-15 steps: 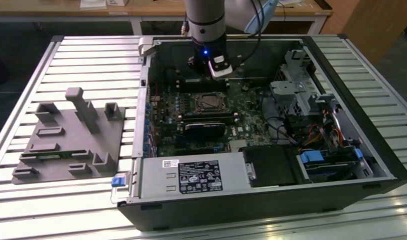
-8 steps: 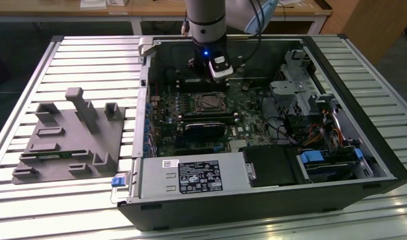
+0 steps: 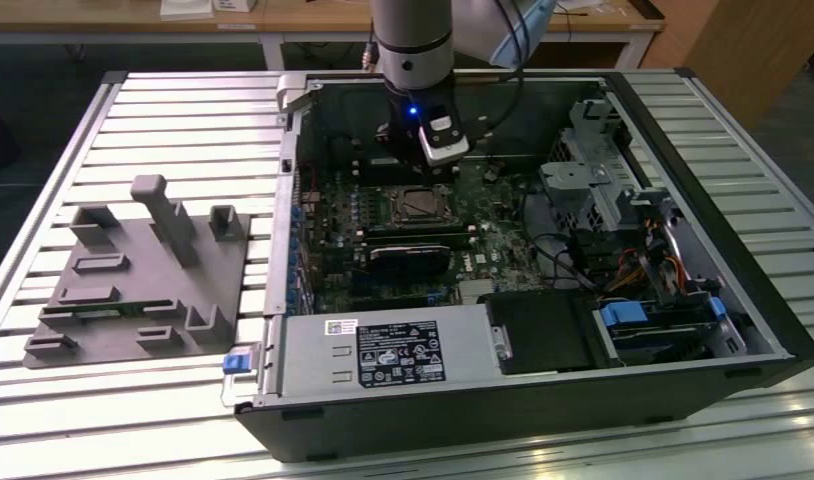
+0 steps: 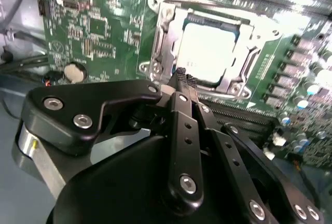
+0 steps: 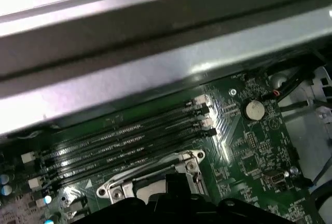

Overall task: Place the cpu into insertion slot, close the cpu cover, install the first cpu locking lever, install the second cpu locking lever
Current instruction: 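Install the first cpu locking lever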

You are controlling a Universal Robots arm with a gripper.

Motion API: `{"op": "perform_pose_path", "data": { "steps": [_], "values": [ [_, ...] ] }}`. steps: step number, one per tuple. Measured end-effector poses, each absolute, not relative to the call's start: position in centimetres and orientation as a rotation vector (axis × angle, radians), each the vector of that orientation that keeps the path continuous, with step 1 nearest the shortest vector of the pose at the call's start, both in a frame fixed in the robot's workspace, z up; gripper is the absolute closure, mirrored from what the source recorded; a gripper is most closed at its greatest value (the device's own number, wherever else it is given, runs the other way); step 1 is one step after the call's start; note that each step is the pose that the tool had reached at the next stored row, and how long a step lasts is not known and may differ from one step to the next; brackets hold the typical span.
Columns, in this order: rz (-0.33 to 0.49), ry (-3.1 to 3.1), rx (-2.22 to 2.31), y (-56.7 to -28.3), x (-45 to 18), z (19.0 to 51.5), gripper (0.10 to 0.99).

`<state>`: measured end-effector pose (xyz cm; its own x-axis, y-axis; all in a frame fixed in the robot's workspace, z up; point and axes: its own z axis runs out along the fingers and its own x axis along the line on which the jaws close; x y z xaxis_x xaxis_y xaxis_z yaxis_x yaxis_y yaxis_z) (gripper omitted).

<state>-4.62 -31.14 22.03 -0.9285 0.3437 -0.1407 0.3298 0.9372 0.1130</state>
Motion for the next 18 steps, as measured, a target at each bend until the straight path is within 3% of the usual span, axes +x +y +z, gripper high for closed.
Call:
{"op": "perform_pose_path", "data": {
  "steps": [10,18],
  "values": [
    [0.051,2.994,0.521,-32.1,-4.6,22.0,0.980],
    [0.046,2.998,0.521,-32.7,-4.6,22.0,0.980]
  ]
}}
